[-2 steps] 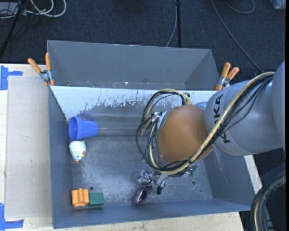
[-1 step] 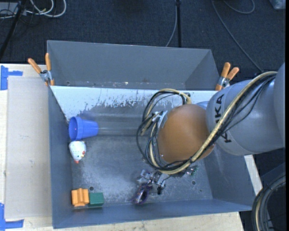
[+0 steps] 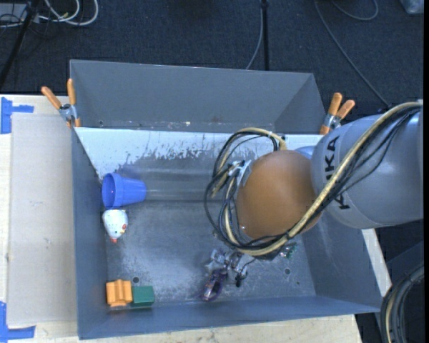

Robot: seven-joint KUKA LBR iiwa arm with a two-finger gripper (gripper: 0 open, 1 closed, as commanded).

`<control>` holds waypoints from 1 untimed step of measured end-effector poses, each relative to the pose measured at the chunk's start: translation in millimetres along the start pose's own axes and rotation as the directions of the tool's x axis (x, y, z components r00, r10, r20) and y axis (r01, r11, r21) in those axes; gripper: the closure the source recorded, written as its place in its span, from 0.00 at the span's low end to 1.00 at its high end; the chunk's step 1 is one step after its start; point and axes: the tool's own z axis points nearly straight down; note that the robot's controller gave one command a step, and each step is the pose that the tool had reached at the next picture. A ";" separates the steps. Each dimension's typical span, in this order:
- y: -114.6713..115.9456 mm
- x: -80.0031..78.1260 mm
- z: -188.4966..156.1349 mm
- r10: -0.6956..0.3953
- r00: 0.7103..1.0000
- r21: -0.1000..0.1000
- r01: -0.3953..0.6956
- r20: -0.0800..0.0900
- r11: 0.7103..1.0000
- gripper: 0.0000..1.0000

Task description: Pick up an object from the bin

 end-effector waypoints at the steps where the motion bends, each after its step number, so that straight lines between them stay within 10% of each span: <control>1: -0.8 -0.7 -13.5 0.000 1.000 0.003 0.000 0.002 1.000 1.00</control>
Offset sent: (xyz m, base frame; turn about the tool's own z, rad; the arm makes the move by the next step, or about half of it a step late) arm -0.0001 0.0000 0.0231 0.0000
